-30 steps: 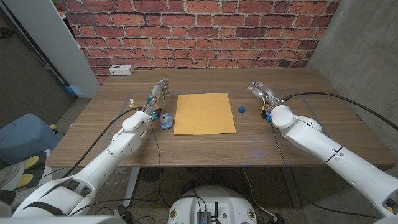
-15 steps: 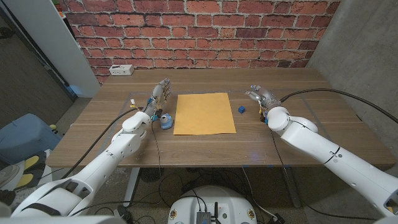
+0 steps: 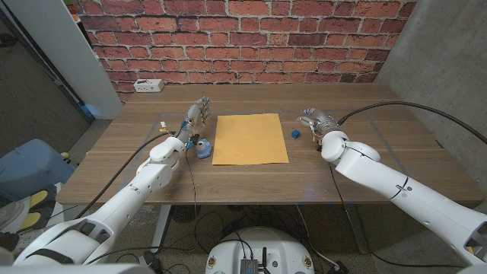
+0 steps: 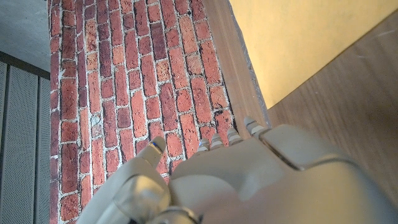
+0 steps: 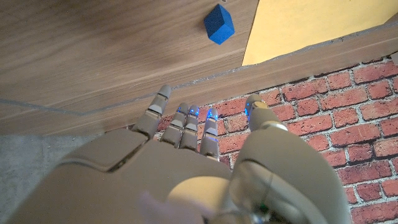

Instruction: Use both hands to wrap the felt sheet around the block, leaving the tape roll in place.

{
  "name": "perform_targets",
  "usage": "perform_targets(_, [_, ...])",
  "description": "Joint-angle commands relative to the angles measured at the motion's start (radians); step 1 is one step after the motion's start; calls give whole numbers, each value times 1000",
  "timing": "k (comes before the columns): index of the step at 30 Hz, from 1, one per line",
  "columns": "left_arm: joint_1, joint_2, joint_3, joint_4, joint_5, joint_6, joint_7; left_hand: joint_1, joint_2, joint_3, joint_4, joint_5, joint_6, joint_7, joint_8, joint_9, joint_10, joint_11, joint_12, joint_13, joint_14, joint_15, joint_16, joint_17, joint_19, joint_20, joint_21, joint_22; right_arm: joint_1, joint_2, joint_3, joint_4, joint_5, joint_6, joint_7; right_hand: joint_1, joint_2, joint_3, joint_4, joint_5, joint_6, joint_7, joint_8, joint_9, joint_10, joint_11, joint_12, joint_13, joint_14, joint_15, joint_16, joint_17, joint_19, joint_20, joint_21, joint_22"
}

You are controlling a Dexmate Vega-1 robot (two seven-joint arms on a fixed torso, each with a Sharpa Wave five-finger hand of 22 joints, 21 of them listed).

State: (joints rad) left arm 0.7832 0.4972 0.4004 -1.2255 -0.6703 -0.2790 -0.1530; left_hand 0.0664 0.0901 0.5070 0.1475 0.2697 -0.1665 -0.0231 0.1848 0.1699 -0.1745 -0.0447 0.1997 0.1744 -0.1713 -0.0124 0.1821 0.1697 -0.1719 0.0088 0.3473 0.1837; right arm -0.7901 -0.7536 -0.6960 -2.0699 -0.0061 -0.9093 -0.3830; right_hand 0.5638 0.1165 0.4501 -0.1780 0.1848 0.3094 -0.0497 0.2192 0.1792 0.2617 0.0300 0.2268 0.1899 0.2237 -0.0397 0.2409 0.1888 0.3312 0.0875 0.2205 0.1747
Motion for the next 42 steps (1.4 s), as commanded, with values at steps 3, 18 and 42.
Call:
perform_targets(3, [1,0,-2,9,-6,-3,-8,9,47,1,-6,7,-129,2,0,3,-164,6,1,6,-174,4,-1,3,-19,7,-4,2,104,28,-141,21,-112,-146,21,90,-31,8,-10,18,36,-4,3,5,55,-15,12,7,57,-29,22,8,54,-12,14,5])
perform_targets(18, [5,0,-7,12,-10,-2,-1,9,47,0,-6,7,-128,3,-1,4,-164,6,0,6,-175,6,-2,3,-19,8,-8,2,194,66,-254,96,-200,-214,57,252,-83,-16,1,49,165,-22,19,7,184,-41,33,19,208,-89,113,63,160,-57,39,11])
perform_targets(42, [6,2,-6,7,-9,8,6,8,47,-2,-6,8,-130,5,-3,4,-165,7,-1,6,-176,5,-2,3,-18,8,-14,2,249,90,-335,167,-243,-223,123,354,-148,-119,15,96,316,-57,18,12,310,-76,92,61,305,-154,270,210,209,-92,54,20])
